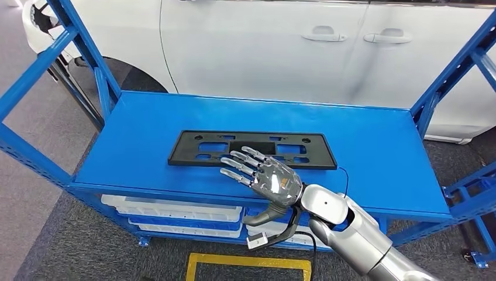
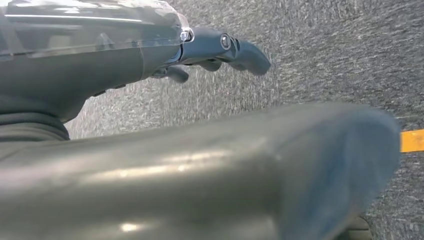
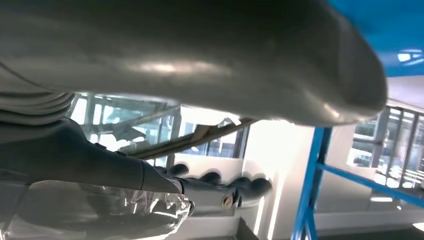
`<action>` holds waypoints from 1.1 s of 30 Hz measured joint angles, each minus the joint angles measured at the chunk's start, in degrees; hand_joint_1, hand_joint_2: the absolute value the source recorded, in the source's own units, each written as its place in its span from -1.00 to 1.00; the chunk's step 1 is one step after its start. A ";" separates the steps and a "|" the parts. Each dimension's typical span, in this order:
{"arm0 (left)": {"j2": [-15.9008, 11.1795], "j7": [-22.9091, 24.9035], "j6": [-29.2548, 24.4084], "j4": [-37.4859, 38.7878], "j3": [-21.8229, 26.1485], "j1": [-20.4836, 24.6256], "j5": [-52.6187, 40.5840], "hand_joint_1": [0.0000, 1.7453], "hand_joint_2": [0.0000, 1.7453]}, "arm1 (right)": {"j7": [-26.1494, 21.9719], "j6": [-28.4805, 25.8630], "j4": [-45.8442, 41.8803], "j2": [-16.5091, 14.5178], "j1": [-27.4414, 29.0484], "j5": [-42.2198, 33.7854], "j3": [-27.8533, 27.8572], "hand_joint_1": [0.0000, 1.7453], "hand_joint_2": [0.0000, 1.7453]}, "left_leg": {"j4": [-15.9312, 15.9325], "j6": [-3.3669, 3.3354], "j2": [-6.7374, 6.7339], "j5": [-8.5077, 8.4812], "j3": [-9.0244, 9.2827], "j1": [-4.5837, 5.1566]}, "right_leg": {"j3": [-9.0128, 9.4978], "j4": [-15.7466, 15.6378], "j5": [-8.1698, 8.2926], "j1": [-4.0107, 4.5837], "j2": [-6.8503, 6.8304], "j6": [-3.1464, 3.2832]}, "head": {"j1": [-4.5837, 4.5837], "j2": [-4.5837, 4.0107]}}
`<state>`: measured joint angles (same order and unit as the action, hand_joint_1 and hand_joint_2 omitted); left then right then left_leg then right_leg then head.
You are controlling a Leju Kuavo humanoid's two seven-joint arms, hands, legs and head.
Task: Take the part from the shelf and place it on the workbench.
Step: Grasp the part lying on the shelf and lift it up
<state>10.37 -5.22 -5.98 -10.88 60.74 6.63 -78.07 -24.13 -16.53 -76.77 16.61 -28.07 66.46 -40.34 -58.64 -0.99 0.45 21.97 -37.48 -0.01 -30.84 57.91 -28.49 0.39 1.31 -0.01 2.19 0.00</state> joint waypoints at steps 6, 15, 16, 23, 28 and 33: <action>-0.02 -0.39 0.38 0.00 0.01 0.36 0.17 -1.00 -1.00 | 0.61 0.01 0.75 -0.03 -0.57 0.23 -0.02 -1.00 1.00 | 0.75 -1.25 -0.06 0.89 1.28 -0.21 | -8.31 14.92 -6.19 -0.68 -0.74 -1.76 | -0.01 -0.01; 0.09 -0.78 0.56 0.01 0.02 0.39 0.88 -1.00 -1.00 | 4.45 0.09 6.85 -1.04 -3.34 3.07 -0.10 -1.00 1.00 | 0.58 0.11 0.10 2.55 2.96 0.15 | -3.67 -0.13 3.59 -0.17 -1.02 0.03 | -0.01 -0.01; 0.09 -0.80 0.57 0.01 0.02 0.36 0.93 -1.00 -1.00 | 5.06 0.15 7.66 -1.22 -3.58 3.60 -0.11 -1.00 1.00 | 0.31 0.43 0.05 2.86 2.92 0.14 | -3.44 -0.52 3.72 -0.31 -1.04 0.31 | -0.01 -0.01; 0.08 -1.04 0.56 0.00 0.04 0.19 0.96 -1.00 -1.00 | 8.10 1.04 13.48 -2.69 -4.49 5.72 -0.12 -1.00 1.00 | -14.86 1.98 -0.09 9.16 -4.10 -0.61 | -2.74 -1.02 3.71 -0.73 -1.30 1.02 | -0.01 -0.01; 0.08 -1.50 0.51 0.01 0.02 0.22 0.95 -1.00 -1.00 | 9.00 1.27 16.39 -2.73 -5.63 6.65 -0.08 -1.00 1.00 | -0.39 1.46 -0.02 2.96 2.94 -0.78 | -2.80 0.07 2.81 -0.58 -1.07 -0.17 | -0.01 -0.01; 0.02 -1.51 0.55 0.01 0.04 0.28 0.96 -1.00 -1.00 | 11.09 4.87 18.34 -2.68 -6.41 9.01 -0.07 -1.00 1.00 | 0.43 -0.39 0.00 2.66 3.12 -0.74 | -4.06 2.65 0.96 -0.89 -1.08 -1.58 | -0.01 -0.01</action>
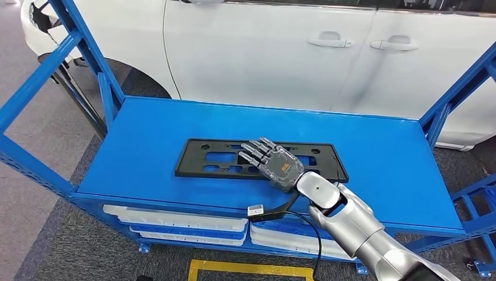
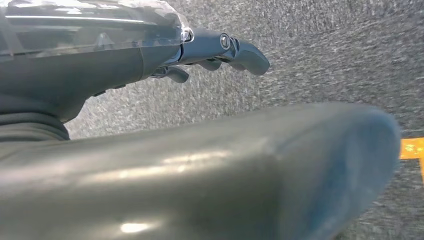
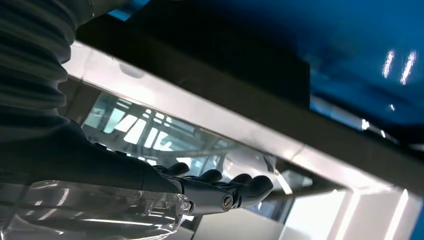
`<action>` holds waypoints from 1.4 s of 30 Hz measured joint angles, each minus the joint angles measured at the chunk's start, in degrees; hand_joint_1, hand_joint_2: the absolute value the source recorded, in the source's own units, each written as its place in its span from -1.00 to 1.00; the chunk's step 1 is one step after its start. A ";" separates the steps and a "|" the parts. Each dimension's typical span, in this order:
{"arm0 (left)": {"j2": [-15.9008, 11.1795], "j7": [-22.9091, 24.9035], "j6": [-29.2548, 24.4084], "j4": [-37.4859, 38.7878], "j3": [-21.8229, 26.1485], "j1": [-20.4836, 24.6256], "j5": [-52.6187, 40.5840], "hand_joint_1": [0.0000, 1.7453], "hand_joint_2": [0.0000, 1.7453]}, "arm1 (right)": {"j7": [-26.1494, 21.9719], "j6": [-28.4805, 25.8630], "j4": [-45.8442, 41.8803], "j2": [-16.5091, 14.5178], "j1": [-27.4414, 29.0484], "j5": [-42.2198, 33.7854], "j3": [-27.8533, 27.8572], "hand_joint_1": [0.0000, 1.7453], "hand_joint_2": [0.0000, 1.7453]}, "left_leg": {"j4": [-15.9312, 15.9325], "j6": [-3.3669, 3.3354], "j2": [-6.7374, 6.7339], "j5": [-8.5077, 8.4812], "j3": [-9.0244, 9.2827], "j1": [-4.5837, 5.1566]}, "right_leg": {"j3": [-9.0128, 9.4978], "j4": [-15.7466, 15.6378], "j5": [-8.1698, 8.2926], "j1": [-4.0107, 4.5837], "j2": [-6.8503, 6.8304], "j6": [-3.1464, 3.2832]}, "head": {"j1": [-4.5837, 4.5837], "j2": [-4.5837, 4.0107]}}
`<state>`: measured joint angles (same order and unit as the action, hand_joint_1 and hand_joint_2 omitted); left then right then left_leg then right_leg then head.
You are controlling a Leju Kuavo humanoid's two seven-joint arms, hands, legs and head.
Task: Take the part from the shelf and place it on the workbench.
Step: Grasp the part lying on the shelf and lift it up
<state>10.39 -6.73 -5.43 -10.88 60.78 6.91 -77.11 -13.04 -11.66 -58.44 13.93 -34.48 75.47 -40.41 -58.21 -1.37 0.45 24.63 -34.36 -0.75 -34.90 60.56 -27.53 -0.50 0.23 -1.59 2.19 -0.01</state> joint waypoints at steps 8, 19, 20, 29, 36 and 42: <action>0.03 -0.13 0.10 0.01 0.04 -0.13 0.67 -1.00 -1.00 | 4.54 4.46 7.02 -0.80 -3.97 3.63 -0.74 -1.00 1.00 | 0.08 -0.31 -0.02 0.05 0.36 0.25 | -1.89 3.41 0.59 0.04 -0.10 0.40 | 0.00 0.00; 0.15 -0.33 -0.20 -0.01 0.07 -0.34 1.22 -1.00 -1.00 | 6.87 5.53 12.27 -2.61 -6.11 6.12 -1.72 1.00 1.00 | -14.47 2.34 -0.12 7.66 -6.05 0.04 | 1.65 -4.16 3.14 0.20 -0.35 2.52 | 0.00 0.01; 0.14 -0.36 -0.21 -0.01 0.08 -0.40 1.30 -1.00 -1.00 | 6.91 5.60 12.72 -2.74 -6.31 6.33 -1.87 1.00 1.00 | -15.93 2.45 -0.12 7.72 -6.72 0.01 | 1.64 -4.06 3.09 0.19 -0.32 2.52 | 0.00 0.01; 0.09 -1.01 -0.28 0.00 0.17 -0.34 1.61 -1.00 -1.00 | 6.89 5.94 14.38 -3.09 -8.47 6.58 -2.27 1.00 1.00 | -0.12 0.42 -0.06 0.37 0.66 0.18 | 1.02 -2.57 2.30 0.24 0.08 0.45 | 0.00 0.01; 0.09 -1.09 -0.32 -0.01 0.28 -0.32 1.70 -1.00 -1.00 | 6.80 3.41 13.88 -3.04 -8.85 5.70 -2.50 1.00 1.00 | 0.14 -0.43 -0.11 -0.08 0.41 0.13 | -6.48 13.38 -4.36 -0.25 -0.10 -0.68 | 0.00 -0.01; 0.11 -1.14 -0.34 -0.01 0.27 -0.25 0.95 -1.00 -1.00 | 5.50 1.95 6.14 -1.62 -13.32 2.56 -1.37 1.00 1.00 | -0.41 0.65 -0.16 0.08 -0.33 0.52 | 0.05 -1.99 2.41 0.26 -0.05 0.64 | 0.00 0.00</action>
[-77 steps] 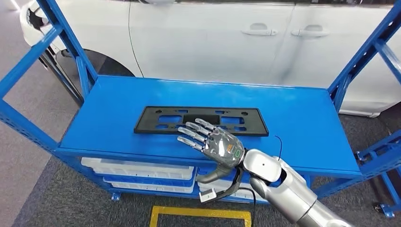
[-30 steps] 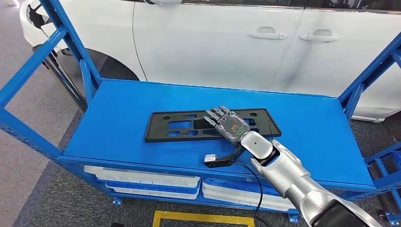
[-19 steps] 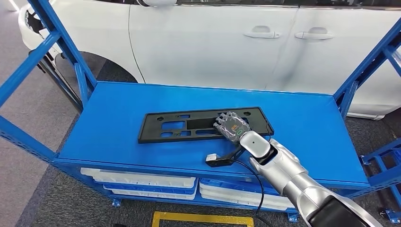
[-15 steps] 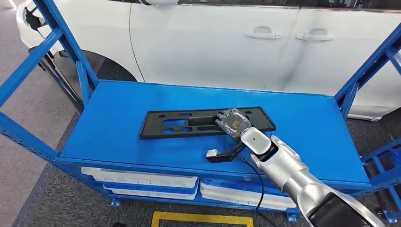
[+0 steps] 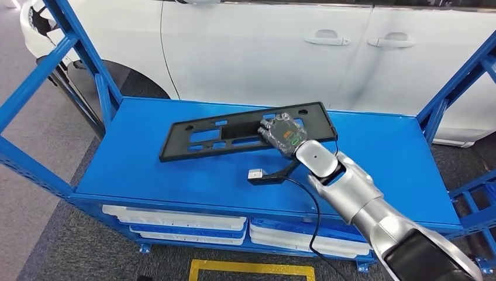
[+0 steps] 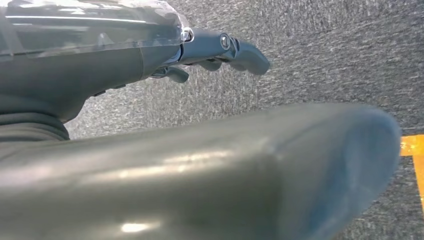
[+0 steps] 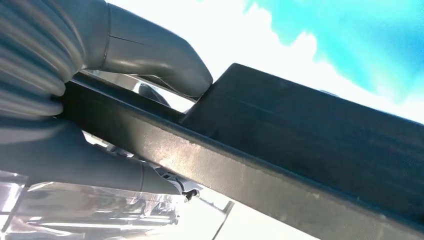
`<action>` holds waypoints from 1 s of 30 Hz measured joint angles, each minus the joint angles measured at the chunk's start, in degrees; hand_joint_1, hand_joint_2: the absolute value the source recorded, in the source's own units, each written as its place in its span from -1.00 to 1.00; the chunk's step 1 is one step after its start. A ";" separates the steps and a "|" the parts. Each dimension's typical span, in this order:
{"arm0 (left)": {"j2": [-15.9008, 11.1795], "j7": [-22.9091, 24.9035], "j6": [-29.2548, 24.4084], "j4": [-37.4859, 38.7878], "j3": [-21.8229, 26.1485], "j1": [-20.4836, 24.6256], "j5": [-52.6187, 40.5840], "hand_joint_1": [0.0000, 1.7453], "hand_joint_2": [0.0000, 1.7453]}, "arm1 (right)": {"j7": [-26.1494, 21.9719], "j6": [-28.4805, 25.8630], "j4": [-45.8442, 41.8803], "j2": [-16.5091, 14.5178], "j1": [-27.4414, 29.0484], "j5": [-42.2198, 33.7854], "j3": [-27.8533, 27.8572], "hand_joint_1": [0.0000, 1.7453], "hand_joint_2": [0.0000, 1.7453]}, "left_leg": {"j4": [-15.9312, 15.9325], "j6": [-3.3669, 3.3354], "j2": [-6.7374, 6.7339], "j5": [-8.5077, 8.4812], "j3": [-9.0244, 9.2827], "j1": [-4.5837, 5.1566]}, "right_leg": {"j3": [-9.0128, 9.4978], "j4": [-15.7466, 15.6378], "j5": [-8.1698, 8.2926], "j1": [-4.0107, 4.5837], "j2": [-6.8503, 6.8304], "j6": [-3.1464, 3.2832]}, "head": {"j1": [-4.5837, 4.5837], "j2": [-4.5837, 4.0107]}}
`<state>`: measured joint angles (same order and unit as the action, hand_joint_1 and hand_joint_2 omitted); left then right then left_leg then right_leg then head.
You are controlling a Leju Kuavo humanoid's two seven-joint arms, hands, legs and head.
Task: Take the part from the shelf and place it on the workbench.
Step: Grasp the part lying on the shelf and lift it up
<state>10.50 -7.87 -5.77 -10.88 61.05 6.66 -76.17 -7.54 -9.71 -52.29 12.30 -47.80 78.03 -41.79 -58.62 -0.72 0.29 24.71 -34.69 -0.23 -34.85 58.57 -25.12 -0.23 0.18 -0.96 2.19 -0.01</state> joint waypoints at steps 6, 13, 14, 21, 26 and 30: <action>-0.22 -0.13 -0.85 0.00 -0.15 0.12 -0.22 -1.00 -1.00 | -3.52 2.37 -9.34 1.18 -10.51 -2.93 2.63 1.00 1.00 | -9.16 1.80 -0.01 5.39 -4.29 -0.28 | 0.00 -0.88 0.56 -0.46 -0.16 1.82 | 0.00 0.00; -0.33 -0.88 -1.04 0.00 -0.22 0.97 0.01 -1.00 -1.00 | -9.78 12.18 -18.94 2.70 -16.54 -28.57 4.81 1.00 1.00 | -3.37 1.54 -0.01 0.17 -1.46 -0.39 | 0.41 -0.18 -0.35 -0.09 -0.01 1.35 | 0.00 -0.01; -0.33 -0.89 -1.03 0.00 -0.23 1.17 0.08 -1.00 -1.00 | -10.84 14.95 -20.51 3.09 -16.44 -35.22 5.56 1.00 1.00 | -1.43 1.26 0.02 -0.14 -0.57 -0.32 | 0.27 -0.05 -0.40 0.01 0.00 1.11 | 0.00 -0.01; -0.25 -0.91 -1.33 0.01 -0.22 2.42 1.11 -1.00 -1.00 | -16.49 32.63 -28.24 5.95 -10.31 -77.14 11.11 1.00 1.00 | 0.22 -0.69 0.21 0.09 0.13 -0.72 | -3.60 7.89 -4.91 -0.16 -0.13 -0.76 | 0.00 -0.01; -0.04 -1.39 -1.42 0.00 -0.20 2.55 1.28 -1.00 0.50 | -19.23 38.54 -33.23 6.70 1.83 -92.36 14.01 1.00 1.00 | 0.17 -0.80 0.32 0.43 0.52 -0.74 | -6.32 11.35 -3.36 -0.61 -0.17 -1.14 | 0.00 0.00; 0.15 -1.38 -1.97 0.02 -0.22 2.62 1.20 -1.00 1.00 | -20.67 40.89 -38.09 6.78 10.06 -94.84 15.51 1.00 1.00 | 0.03 0.08 0.41 0.96 0.65 -0.52 | -1.22 -0.03 0.86 -0.11 -0.20 -0.19 | 0.00 0.01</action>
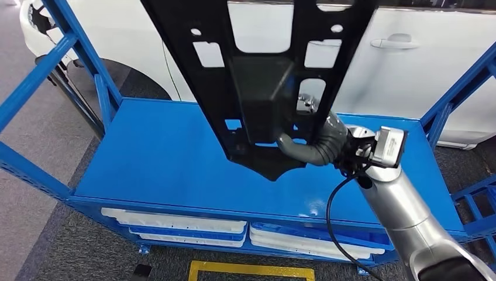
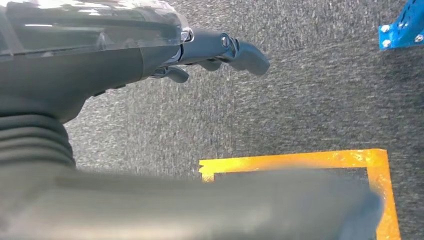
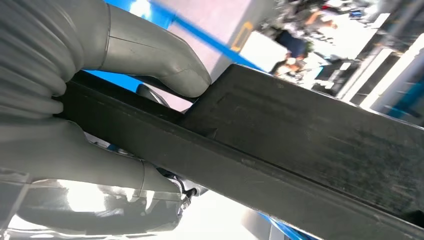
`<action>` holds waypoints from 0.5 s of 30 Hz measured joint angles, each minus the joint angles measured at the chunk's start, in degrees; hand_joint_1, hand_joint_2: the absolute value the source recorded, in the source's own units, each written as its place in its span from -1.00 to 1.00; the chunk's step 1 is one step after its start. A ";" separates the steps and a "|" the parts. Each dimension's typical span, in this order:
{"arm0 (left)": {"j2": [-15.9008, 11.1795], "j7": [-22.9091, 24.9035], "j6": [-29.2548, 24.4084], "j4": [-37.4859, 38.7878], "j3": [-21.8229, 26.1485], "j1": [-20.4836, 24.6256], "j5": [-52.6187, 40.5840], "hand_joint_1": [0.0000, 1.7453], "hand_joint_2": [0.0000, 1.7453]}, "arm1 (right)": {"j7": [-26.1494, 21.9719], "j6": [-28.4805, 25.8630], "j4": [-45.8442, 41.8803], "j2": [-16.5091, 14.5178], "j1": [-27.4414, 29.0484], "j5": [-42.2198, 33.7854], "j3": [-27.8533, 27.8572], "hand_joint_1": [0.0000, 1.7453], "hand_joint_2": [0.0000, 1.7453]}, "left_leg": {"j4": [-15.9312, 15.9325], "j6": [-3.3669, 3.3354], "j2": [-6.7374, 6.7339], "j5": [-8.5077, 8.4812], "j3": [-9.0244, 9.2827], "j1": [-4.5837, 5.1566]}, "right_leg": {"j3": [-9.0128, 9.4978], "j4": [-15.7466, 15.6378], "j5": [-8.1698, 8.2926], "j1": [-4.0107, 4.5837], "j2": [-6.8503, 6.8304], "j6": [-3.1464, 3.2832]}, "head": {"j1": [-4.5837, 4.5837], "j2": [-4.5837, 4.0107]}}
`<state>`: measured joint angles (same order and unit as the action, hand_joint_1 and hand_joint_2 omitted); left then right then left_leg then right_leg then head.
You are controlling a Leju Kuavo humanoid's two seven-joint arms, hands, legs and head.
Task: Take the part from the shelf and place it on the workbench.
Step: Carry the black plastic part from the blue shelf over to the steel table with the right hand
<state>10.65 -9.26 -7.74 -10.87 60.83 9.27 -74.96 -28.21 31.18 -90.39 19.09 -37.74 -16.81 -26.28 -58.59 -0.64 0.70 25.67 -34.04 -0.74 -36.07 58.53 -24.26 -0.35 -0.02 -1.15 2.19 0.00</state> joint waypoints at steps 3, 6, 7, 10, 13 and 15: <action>0.10 0.47 -0.76 -0.01 -0.03 0.02 -0.19 -1.00 1.00 | 0.07 0.88 -3.22 -0.24 5.39 0.41 -0.02 1.00 1.00 | -0.14 0.96 -0.13 0.51 0.14 -0.02 | 0.31 -0.38 -0.04 -0.04 0.05 0.89 | 0.00 -0.01; 0.13 0.75 -1.93 -0.02 -0.18 0.10 -0.49 -1.00 1.00 | 0.11 0.67 -5.40 -0.92 9.21 2.87 -0.50 1.00 1.00 | -6.70 1.57 -0.34 4.49 -2.53 -0.04 | 0.88 -0.83 -0.09 -0.27 -0.05 1.81 | 0.00 -0.01; 0.13 0.84 -2.09 -0.02 -0.21 0.11 -0.56 -1.00 1.00 | 0.02 0.61 -5.87 -1.16 10.42 3.52 -0.75 1.00 1.00 | -10.65 1.67 -0.35 6.31 -4.37 -0.05 | 0.95 -0.82 -0.17 -0.21 -0.09 2.00 | 0.00 -0.01; 0.13 1.70 -3.15 -0.01 -0.23 0.07 -0.74 -1.00 1.00 | 0.02 0.77 -6.48 -1.52 13.03 4.31 -1.46 1.00 1.00 | -15.65 1.74 -0.36 6.89 -6.94 -0.05 | 1.02 -0.64 -0.31 -0.01 -0.04 2.15 | 0.00 -0.01; 0.13 4.62 -6.21 -0.02 -0.25 0.32 -0.99 -1.00 1.00 | 0.38 1.60 -6.47 -1.82 14.39 5.34 -2.28 1.00 1.00 | -5.07 1.13 -0.36 1.53 -1.84 0.08 | 1.11 -0.25 -0.57 0.19 0.21 1.91 | 0.00 -0.01; 0.14 5.69 -7.04 -0.02 -0.24 0.71 -0.95 -1.00 1.00 | -0.07 1.78 -6.27 -2.02 15.68 6.89 -3.32 1.00 1.00 | -0.54 0.65 -0.26 0.30 0.34 0.28 | 1.04 -0.08 -0.65 0.38 0.29 1.43 | 0.00 0.00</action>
<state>10.79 -3.56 -14.78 -10.88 60.59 9.99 -75.91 -28.28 32.97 -96.65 17.07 -22.06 -9.92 -29.60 -59.13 0.01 0.44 25.97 -33.70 -0.46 -35.03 58.46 -24.91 0.03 0.27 0.28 2.19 0.00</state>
